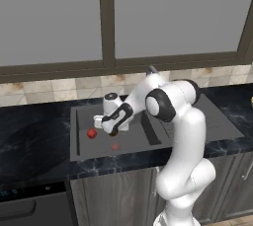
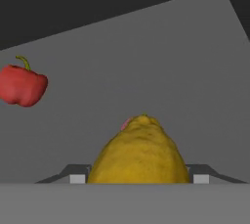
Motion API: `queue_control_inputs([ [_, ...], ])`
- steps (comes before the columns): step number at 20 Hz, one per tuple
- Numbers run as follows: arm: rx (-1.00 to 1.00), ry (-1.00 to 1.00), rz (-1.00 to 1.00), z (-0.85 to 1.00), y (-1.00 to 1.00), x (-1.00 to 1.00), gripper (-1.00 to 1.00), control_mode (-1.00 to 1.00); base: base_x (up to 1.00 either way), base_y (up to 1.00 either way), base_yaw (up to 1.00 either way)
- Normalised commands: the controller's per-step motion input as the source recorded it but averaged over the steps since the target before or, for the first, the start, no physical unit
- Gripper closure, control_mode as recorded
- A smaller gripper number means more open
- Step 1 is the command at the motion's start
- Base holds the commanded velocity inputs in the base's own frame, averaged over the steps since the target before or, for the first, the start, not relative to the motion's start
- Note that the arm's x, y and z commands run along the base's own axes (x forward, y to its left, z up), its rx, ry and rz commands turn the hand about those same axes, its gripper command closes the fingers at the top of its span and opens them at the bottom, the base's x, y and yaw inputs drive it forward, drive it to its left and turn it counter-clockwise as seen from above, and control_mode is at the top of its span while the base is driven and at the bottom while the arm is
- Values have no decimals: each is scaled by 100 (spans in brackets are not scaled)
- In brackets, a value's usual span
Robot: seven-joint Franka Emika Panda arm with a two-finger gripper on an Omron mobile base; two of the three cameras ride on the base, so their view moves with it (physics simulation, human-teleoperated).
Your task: Remove the bell pepper and lemon from the sink. Then move the bowl and cup from the counter to the sink for washing.
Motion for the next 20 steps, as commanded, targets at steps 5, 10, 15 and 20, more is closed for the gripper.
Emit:
queue_control_inputs([
  [5,0,0,0,53,0,-33,100,-100,0,0,0],
  [10,0,0,-2,56,0,-31,100,-100,0,0,0],
  [15,0,-4,-1,48,0,-35,100,-100,0,0,0],
  [20,8,-6,-4,39,1,-44,100,-100,0,0,0],
])
